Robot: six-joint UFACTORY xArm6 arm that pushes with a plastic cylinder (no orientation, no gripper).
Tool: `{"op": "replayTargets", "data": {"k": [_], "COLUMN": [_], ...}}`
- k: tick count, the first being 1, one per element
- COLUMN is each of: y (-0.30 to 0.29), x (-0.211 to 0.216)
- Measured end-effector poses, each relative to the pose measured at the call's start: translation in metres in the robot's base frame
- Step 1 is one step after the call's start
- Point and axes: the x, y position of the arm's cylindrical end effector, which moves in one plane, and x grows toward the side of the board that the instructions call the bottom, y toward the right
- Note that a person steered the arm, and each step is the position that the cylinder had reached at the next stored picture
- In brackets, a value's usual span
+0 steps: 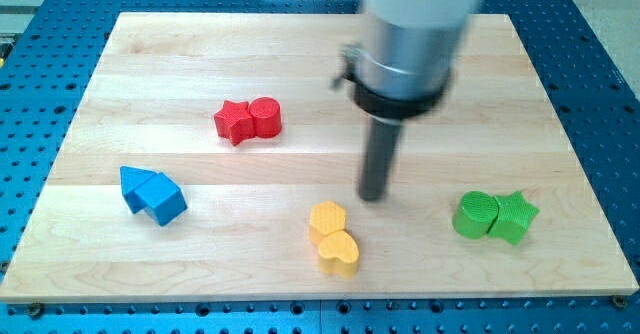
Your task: Separate the green star from the green circle
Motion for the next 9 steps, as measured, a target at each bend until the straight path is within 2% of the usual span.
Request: {"op": "replayTargets", "data": {"k": [1, 2, 8, 9], "y": [-0.083, -0.113, -0.111, -0.088], "x": [-0.009, -0.010, -0.036, -0.028]}}
